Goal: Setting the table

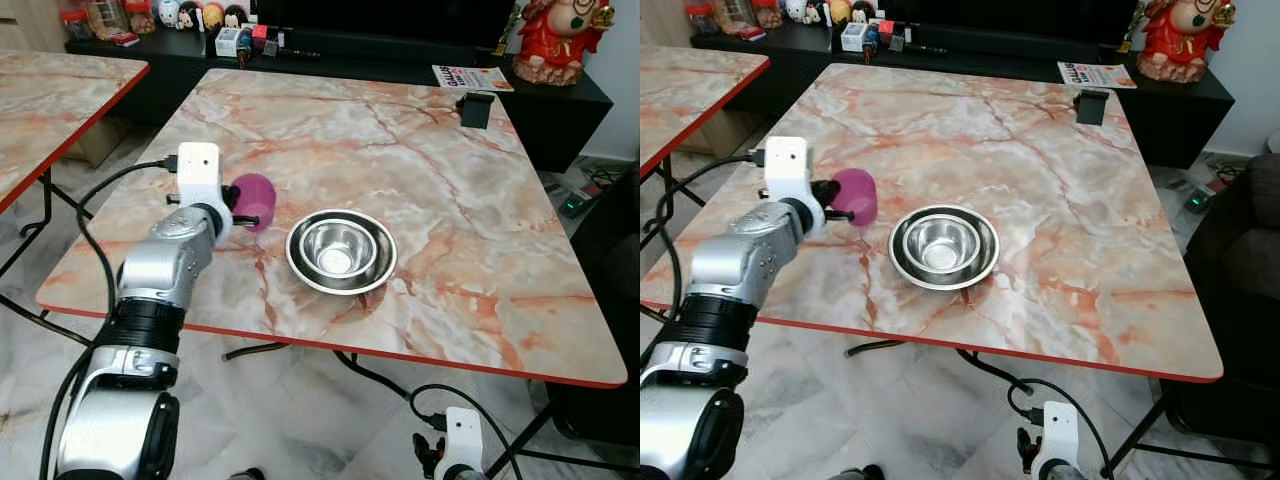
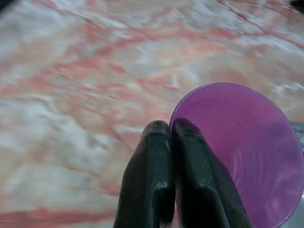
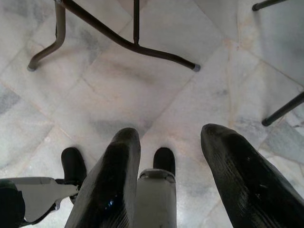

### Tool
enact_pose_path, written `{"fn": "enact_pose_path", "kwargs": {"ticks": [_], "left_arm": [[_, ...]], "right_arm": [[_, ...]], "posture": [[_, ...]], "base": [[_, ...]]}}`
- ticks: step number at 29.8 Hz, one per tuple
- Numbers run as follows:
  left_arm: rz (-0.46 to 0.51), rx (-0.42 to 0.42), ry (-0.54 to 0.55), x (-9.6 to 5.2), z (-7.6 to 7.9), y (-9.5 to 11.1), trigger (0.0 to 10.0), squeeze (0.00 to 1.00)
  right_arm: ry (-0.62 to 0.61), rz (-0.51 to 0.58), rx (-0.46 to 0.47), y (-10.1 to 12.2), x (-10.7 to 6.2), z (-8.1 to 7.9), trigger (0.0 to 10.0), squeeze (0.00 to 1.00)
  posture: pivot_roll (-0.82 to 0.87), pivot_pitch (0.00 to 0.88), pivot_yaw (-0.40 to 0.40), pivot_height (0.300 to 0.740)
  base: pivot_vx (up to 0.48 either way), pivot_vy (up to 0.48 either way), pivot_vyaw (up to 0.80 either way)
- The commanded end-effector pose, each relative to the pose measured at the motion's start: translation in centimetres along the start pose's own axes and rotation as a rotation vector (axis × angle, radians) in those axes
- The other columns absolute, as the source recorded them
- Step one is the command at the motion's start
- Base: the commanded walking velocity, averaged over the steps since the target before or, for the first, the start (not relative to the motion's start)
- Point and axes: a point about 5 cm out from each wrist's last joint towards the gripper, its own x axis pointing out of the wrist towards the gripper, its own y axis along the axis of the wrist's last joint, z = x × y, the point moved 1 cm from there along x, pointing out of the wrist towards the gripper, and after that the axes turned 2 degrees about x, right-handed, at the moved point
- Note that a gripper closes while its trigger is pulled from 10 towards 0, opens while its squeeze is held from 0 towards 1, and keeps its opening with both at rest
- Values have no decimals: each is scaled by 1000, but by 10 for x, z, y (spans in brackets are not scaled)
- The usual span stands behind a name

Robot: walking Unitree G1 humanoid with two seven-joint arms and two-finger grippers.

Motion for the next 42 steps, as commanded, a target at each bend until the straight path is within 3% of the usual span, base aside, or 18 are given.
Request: {"fn": "enact_pose_path", "kwargs": {"ticks": [1, 15, 35, 36, 37, 38, 39, 40, 41, 42], "left_arm": [[-29, 20, 10, 3, 3, -1, 10000, 0], [-4, 52, 87, 3, 7, 6, 10000, 0], [-33, 60, 176, 3, -8, 5, 10000, 0], [-35, 59, 178, 3, -9, 4, 10000, 114], [-35, 58, 179, 3, -9, 4, 10000, 114], [-36, 56, 181, 3, -9, 4, 10000, 400], [-36, 55, 182, 3, -9, 4, 10000, 400], [-35, 55, 184, 3, -10, 4, 10000, 733], [-35, 54, 186, 3, -10, 4, 10000, 1000], [-35, 53, 187, 3, -10, 4, 10000, 1000]], "right_arm": [[-7, -11, 1, -2, -1, 3, 10000, 0], [-12, -12, 2, -3, -1, 5, 10000, 0], [-8, -12, 7, -2, -1, 2, 10000, 0], [-8, -12, 7, -2, -1, 2, 10000, 0], [-8, -12, 7, -2, -1, 2, 10000, 0], [-8, -11, 8, -2, -1, 2, 10000, 0], [-8, -11, 9, -2, 0, 2, 10000, 0], [-7, -12, 6, -2, 0, 1, 10000, 0], [-6, -12, 5, -2, 0, 1, 10000, 0], [-6, -12, 5, -2, 0, 1, 10000, 0]], "posture": [[23, 145, -66, 740], [14, 143, -76, 740], [19, 137, -67, 740], [18, 136, -67, 740], [18, 136, -67, 740], [19, 134, -67, 740], [19, 134, -67, 740], [20, 134, -67, 740], [24, 134, -68, 740], [24, 134, -68, 740]], "base": [[0, 0, 0], [0, 0, 0], [0, 0, 0], [0, 0, 0], [0, 0, 0], [0, 0, 0], [0, 0, 0], [0, 0, 0], [0, 0, 0], [0, 0, 0]]}}
